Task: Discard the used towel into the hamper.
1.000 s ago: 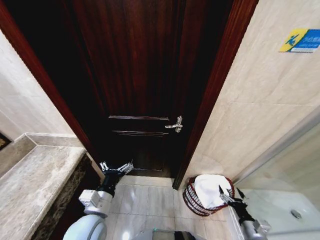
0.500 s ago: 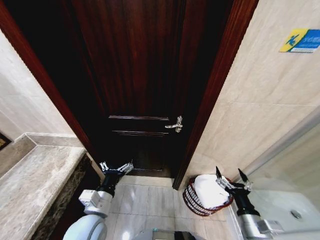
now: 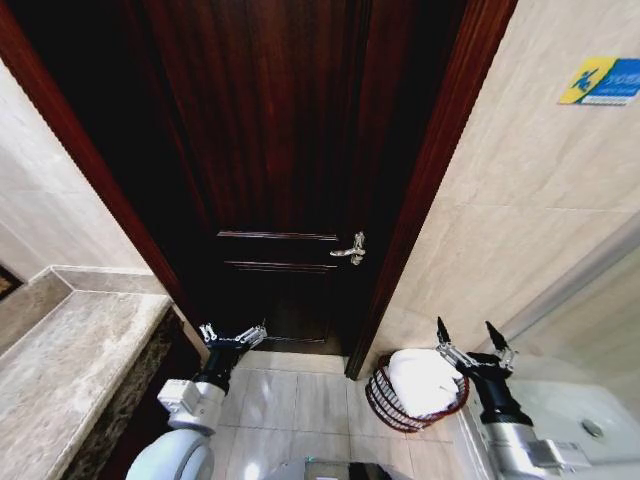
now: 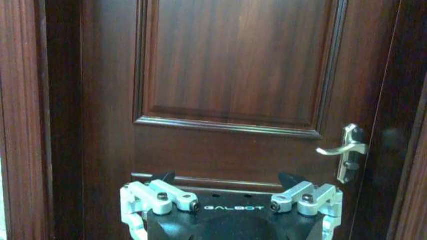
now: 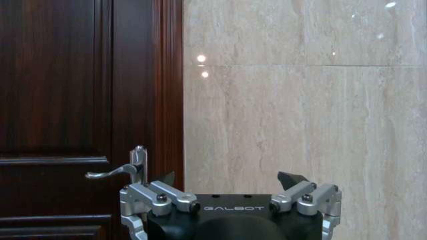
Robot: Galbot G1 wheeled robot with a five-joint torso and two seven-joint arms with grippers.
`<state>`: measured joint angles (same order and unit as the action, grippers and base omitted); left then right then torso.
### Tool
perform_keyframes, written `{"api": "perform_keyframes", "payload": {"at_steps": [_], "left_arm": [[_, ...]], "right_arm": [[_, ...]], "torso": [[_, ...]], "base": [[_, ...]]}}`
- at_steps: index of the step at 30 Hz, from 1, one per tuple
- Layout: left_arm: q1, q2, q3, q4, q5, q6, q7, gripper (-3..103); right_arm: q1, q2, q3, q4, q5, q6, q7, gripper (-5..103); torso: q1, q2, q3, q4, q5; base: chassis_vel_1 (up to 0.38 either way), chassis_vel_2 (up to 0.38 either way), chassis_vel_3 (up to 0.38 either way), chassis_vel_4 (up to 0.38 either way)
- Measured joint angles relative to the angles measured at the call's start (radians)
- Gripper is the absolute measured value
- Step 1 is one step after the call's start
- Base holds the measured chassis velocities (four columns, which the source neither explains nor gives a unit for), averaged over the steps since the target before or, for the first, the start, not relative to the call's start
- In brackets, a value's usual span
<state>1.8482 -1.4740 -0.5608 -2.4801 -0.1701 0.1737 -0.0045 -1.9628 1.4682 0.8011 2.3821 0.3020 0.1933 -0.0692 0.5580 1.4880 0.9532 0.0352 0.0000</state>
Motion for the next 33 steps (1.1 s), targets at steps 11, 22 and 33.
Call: {"api": "perform_keyframes", "payload": {"at_steps": [11,22,33], "left_arm": [[0.0,0.0,0.0,0.0,0.0,0.0,0.0,100],[0.0,0.0,0.0,0.0,0.0,0.0,0.0,100],[0.0,0.0,0.0,0.0,0.0,0.0,0.0,100]], "right_arm": [[0.001,0.0,0.0,-0.005,0.0,0.0,0.0,100],[0.002,-0.001,0.0,-0.006,0.0,0.0,-0.001,100],[0.002,-0.001,0.0,-0.007,0.001,0.0,-0.001,100]], "torso": [[0.0,0.0,0.0,0.0,0.0],[0.0,0.0,0.0,0.0,0.0],[0.0,0.0,0.0,0.0,-0.0002]], "base": [[0.0,0.0,0.0,0.0],[0.0,0.0,0.0,0.0],[-0.035,-0.031,0.03,0.025]]}}
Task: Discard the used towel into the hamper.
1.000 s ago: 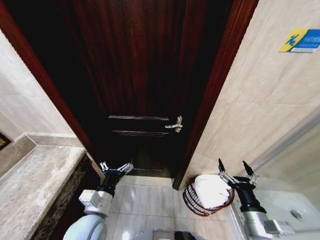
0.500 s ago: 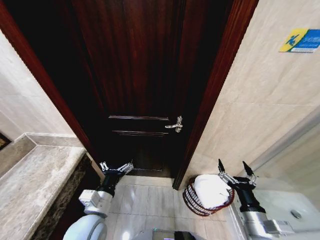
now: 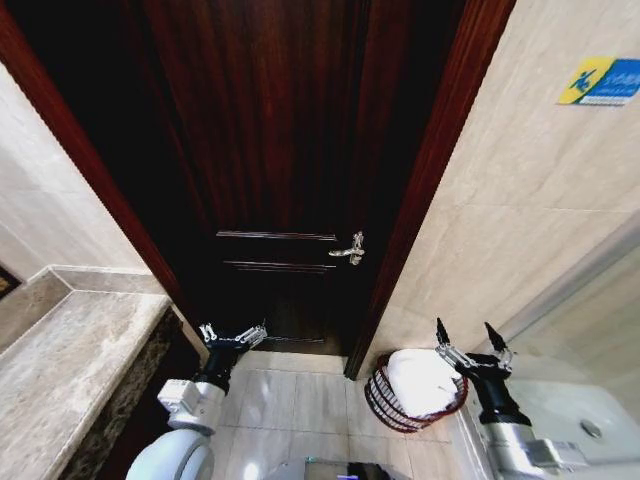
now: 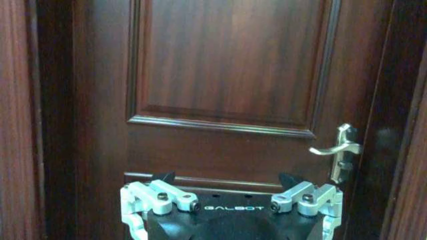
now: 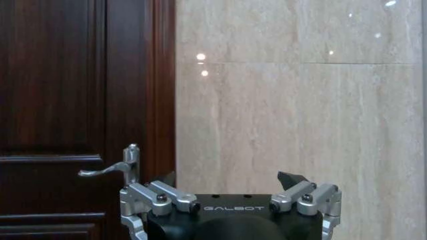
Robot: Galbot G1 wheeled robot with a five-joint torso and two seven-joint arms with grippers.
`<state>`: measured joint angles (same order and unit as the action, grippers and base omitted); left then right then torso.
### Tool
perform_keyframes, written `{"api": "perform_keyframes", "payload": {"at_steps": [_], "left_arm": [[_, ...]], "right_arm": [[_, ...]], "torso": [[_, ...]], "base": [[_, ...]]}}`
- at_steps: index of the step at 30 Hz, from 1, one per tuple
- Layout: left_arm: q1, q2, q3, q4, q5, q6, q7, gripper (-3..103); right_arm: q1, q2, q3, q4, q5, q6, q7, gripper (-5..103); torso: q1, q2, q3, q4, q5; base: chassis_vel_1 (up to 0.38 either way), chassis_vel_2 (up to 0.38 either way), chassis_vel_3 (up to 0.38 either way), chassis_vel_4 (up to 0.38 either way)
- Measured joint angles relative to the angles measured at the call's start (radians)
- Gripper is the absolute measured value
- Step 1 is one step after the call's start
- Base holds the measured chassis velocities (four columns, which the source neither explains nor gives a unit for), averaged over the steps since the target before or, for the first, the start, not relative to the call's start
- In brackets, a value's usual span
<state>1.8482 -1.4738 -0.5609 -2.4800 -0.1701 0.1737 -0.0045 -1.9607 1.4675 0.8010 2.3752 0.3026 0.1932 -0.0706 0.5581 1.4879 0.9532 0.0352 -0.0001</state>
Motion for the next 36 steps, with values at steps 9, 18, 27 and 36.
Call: {"api": "perform_keyframes", "payload": {"at_steps": [9,18,27,36], "left_arm": [[0.0,0.0,0.0,0.0,0.0,0.0,0.0,100],[0.0,-0.001,0.0,0.0,0.0,0.0,0.0,100],[0.0,0.0,0.0,0.0,0.0,0.0,0.0,100],[0.0,0.0,0.0,0.0,0.0,0.0,0.0,100]], "right_arm": [[0.0,0.0,0.0,-0.001,0.0,0.0,0.0,100],[0.0,-0.001,0.001,-0.001,0.0,-0.001,0.0,100],[0.0,0.0,0.0,-0.001,0.0,-0.001,-0.001,100],[0.0,0.0,0.0,-0.001,0.0,-0.001,-0.001,100]], "torso": [[0.0,0.0,0.0,-0.0001,0.0001],[0.0,0.0,0.0,-0.0001,0.0],[0.0,0.0,0.0,-0.0002,-0.0004],[0.0,0.0,0.0,-0.0001,0.0004]], "base": [[-0.162,-0.193,0.174,0.175],[-0.161,-0.174,0.188,0.145],[0.028,0.034,-0.035,-0.023],[0.003,0.005,-0.007,-0.003]]}}
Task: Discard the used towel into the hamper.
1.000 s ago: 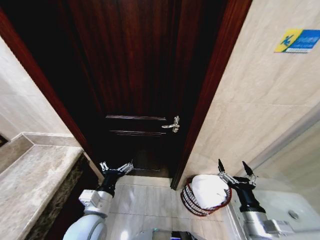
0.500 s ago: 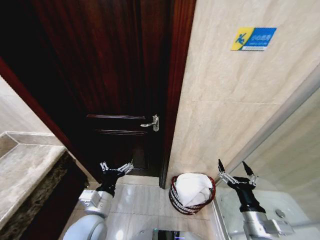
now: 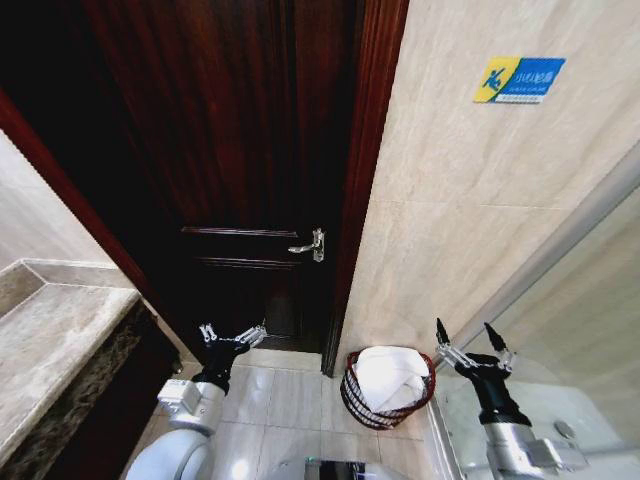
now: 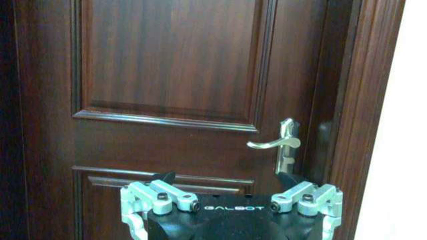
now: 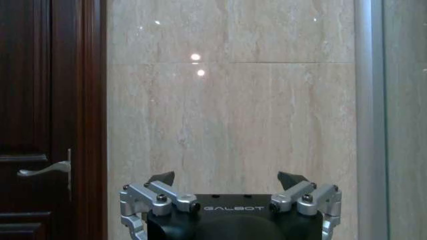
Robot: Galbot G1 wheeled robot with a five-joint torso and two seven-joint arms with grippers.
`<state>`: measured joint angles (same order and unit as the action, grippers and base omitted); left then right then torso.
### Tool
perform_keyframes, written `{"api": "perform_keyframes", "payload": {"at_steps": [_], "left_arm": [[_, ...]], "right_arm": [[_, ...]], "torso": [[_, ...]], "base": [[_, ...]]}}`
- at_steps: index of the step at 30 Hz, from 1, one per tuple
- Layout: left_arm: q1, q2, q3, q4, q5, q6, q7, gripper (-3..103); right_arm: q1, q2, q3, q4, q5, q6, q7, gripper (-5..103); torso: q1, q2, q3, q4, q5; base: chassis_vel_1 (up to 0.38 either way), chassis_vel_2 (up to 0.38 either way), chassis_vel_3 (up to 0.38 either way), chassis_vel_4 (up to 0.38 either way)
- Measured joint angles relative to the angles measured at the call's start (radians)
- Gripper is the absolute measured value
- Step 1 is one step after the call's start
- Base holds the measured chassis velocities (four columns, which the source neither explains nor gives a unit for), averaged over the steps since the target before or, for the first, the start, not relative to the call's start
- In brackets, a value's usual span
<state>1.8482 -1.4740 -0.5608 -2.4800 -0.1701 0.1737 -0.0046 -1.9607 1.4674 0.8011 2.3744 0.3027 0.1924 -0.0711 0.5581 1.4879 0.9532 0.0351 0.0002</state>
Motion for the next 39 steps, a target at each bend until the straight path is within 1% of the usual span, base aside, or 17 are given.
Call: {"api": "perform_keyframes", "payload": {"at_steps": [13,39], "left_arm": [[0.0,0.0,0.0,0.0,0.0,0.0,0.0,100],[0.0,0.0,0.0,0.0,0.0,0.0,0.0,100]], "right_arm": [[0.0,0.0,0.0,0.0,0.0,0.0,0.0,100],[0.0,0.0,0.0,0.0,0.0,0.0,0.0,100]], "torso": [[0.0,0.0,0.0,0.0,-0.0004],[0.0,0.0,0.0,-0.0001,-0.0002]], "base": [[0.033,-0.023,-0.029,0.034],[0.141,-0.143,-0.146,0.144]]}}
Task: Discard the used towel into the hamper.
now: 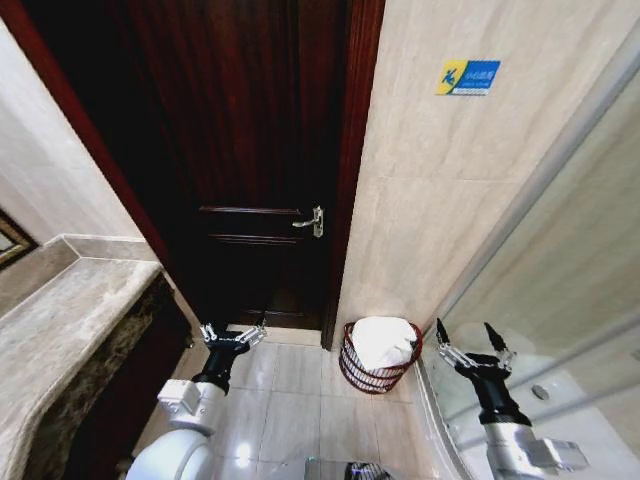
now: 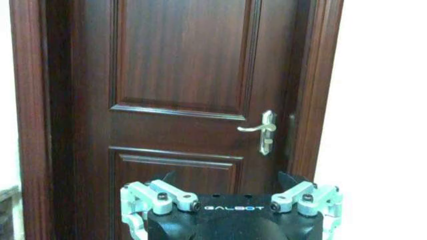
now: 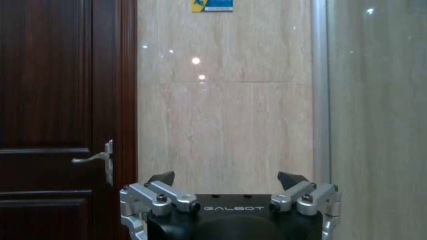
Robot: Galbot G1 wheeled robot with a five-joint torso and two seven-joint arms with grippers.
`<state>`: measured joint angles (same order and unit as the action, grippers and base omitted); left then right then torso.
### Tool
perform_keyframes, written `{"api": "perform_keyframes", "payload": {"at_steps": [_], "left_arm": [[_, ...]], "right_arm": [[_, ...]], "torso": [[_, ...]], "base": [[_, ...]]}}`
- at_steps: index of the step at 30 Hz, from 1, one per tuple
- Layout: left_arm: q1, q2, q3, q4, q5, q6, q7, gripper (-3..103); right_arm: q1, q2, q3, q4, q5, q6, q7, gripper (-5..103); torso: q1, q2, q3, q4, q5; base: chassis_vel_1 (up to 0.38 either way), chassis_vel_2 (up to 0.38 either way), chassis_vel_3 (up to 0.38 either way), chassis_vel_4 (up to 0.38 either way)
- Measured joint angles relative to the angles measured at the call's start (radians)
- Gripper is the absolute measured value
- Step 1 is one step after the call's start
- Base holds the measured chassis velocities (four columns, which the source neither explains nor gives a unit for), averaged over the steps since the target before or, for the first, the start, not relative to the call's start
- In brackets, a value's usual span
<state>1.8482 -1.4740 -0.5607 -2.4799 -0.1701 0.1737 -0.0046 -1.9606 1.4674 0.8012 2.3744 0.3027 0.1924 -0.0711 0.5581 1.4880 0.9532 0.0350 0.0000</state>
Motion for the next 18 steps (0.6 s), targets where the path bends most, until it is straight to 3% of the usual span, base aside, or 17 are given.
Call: {"api": "perform_keyframes", "payload": {"at_steps": [8,18], "left_arm": [[0.0,0.0,0.0,0.0,0.0,0.0,0.0,100],[0.0,0.0,0.0,0.0,0.0,0.0,0.0,100]], "right_arm": [[0.0,0.0,0.0,0.0,0.0,0.0,0.0,100],[0.0,0.0,0.0,0.0,0.0,0.0,0.0,100]], "torso": [[0.0,0.0,0.0,0.0001,-0.0002],[0.0,0.0,0.0,-0.0001,-0.0005]], "base": [[0.192,-0.197,-0.209,0.204],[0.311,-0.303,-0.317,0.297]]}}
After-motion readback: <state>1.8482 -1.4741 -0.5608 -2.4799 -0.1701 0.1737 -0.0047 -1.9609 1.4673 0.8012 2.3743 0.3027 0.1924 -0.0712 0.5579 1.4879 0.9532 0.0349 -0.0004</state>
